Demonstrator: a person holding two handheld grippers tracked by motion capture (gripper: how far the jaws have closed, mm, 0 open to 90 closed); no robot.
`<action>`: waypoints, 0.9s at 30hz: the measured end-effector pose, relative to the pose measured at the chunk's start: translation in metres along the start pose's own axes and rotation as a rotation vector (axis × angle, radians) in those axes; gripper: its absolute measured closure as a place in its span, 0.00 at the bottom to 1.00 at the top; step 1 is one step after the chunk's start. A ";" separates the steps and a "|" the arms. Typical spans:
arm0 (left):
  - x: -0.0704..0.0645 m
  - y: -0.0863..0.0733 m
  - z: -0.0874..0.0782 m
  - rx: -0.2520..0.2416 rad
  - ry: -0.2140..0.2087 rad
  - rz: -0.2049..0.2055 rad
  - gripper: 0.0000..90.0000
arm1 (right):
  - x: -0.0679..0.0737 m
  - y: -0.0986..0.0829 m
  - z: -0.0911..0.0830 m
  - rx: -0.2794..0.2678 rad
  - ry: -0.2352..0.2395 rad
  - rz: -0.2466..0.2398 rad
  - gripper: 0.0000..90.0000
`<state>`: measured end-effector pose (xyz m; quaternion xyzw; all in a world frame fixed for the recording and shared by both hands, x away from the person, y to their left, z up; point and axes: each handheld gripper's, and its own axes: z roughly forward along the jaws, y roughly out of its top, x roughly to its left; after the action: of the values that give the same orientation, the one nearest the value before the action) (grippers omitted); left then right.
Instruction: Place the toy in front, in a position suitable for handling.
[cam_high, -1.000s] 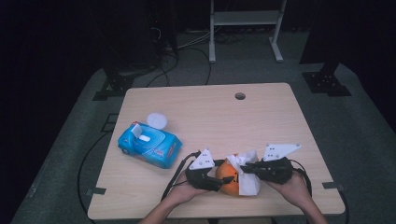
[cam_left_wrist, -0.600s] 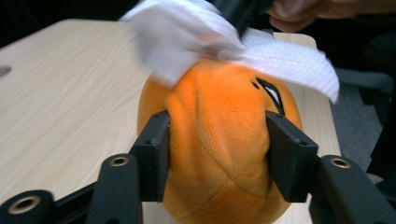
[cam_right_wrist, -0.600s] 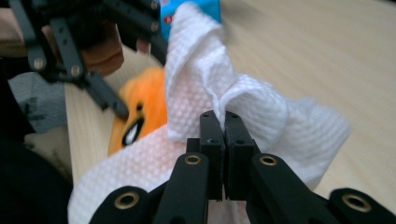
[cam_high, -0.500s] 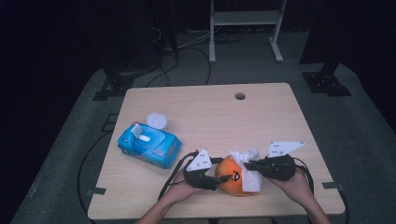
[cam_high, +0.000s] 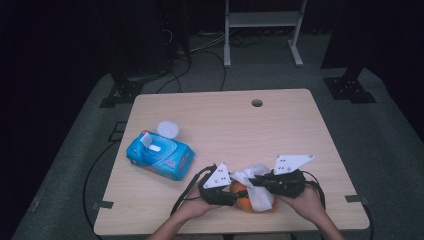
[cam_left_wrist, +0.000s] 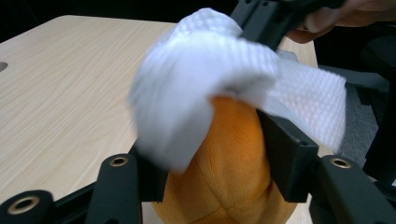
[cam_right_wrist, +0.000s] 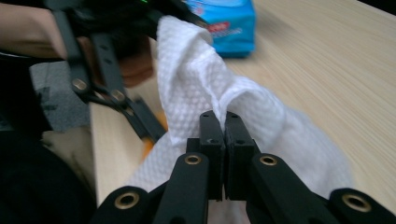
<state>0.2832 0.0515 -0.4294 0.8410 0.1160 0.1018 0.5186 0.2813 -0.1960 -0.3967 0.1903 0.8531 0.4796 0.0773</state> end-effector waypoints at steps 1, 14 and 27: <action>0.001 -0.001 0.000 0.000 0.000 -0.004 0.51 | -0.006 -0.005 -0.004 0.001 -0.021 0.020 0.97; -0.005 0.004 0.002 -0.027 0.009 0.034 0.45 | -0.007 -0.004 -0.007 -0.012 -0.042 0.020 0.97; -0.004 0.003 0.008 -0.020 0.009 -0.014 0.51 | -0.002 0.003 -0.007 -0.066 -0.020 0.019 0.97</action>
<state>0.2822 0.0418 -0.4303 0.8345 0.1231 0.1030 0.5271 0.2818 -0.2007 -0.3904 0.2006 0.8343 0.5061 0.0872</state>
